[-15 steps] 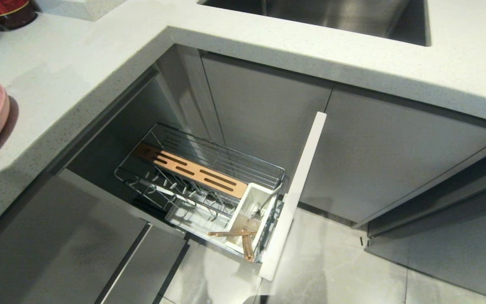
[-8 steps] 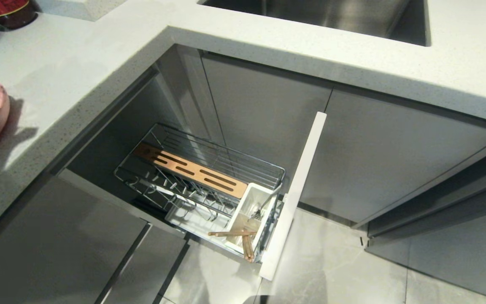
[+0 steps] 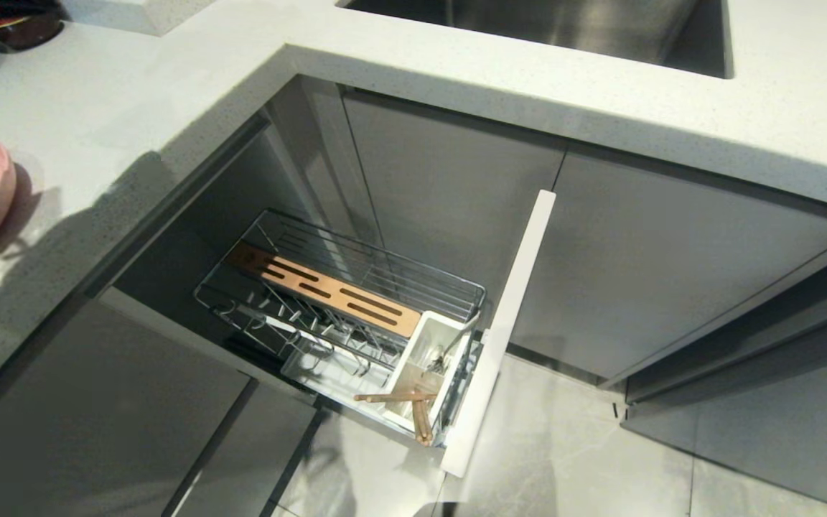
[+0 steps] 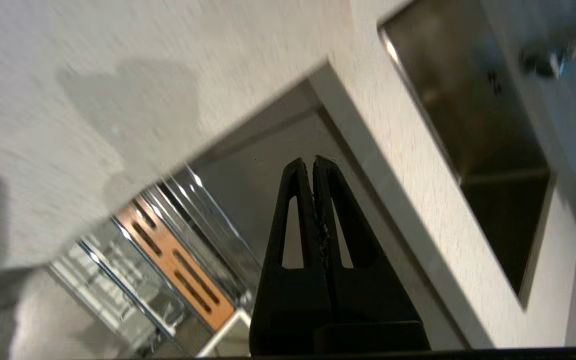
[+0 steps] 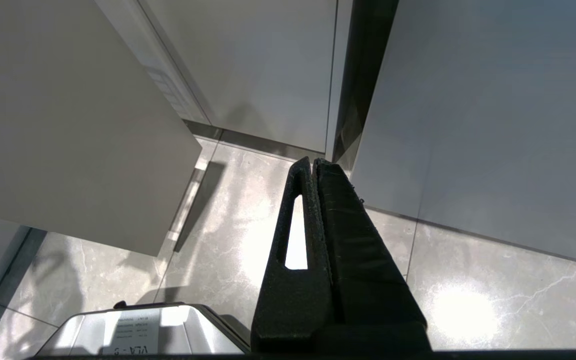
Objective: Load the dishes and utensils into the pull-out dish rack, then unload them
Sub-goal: Take the spoon out of the cupboard
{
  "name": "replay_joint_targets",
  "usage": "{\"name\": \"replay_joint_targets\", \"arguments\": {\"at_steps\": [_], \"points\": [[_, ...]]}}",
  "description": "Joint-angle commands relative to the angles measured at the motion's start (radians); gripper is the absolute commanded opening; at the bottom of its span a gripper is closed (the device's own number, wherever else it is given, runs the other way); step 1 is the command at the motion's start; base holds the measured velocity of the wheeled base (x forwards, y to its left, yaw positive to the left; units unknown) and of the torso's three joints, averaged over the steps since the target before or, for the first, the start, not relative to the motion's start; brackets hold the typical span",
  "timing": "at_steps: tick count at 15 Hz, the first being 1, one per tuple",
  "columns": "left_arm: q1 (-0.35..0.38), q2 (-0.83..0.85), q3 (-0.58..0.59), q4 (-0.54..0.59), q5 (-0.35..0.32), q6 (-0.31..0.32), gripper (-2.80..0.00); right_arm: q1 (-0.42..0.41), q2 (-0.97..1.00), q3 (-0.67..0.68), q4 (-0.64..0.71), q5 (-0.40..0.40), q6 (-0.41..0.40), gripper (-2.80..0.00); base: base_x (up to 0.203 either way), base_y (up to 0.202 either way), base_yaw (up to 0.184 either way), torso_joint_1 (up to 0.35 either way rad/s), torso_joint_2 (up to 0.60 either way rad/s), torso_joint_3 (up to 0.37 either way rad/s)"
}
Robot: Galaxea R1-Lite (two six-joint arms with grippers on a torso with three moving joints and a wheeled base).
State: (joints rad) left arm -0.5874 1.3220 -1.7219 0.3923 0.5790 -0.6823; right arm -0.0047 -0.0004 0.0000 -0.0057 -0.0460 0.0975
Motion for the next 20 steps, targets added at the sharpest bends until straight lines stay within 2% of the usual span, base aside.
{"name": "replay_joint_targets", "arguments": {"at_steps": [1, 3, 9, 13, 16, 20], "points": [[-0.097, 0.051, 0.059, 0.0, 0.004, -0.012, -2.8, 0.0, -0.004, 0.0, 0.0, 0.0, 0.001, -2.8, 0.0, 0.0, 0.0, 0.0, 0.0, 0.0], [-0.164, 0.102, 0.118, -0.003, 0.005, -0.011, -2.8, 0.0, -0.004, 0.0, 0.0, 0.0, 0.001, -2.8, 0.0, 0.0, 0.0, 0.0, 0.0, 0.0], [-0.225, 0.277, 0.231, -0.001, 0.003, 0.001, -2.8, 0.0, -0.004, 0.0, 0.0, 0.0, 0.001, -2.8, 0.0, 0.0, 0.0, 0.0, 0.0, 0.0], [-0.323, 0.36, 0.295, -0.009, 0.0, 0.004, -2.8, 0.0, -0.004, 0.0, 0.0, 0.0, 0.001, -2.8, 0.0, 0.0, 0.0, 0.0, 0.0, 0.0], [-0.342, 0.413, 0.343, -0.01, -0.007, 0.078, -2.8, 0.0, -0.004, 0.0, 0.0, 0.0, 0.001, -2.8, 0.0, 0.0, 0.0, 0.0, 0.0, 0.0], [-0.341, 0.424, 0.429, -0.075, -0.089, 0.248, -2.8, 0.0, -0.004, 0.0, 0.0, 0.0, 0.001, -2.8, 0.0, 0.0, 0.0, 0.0, 0.0, 0.0]]}}
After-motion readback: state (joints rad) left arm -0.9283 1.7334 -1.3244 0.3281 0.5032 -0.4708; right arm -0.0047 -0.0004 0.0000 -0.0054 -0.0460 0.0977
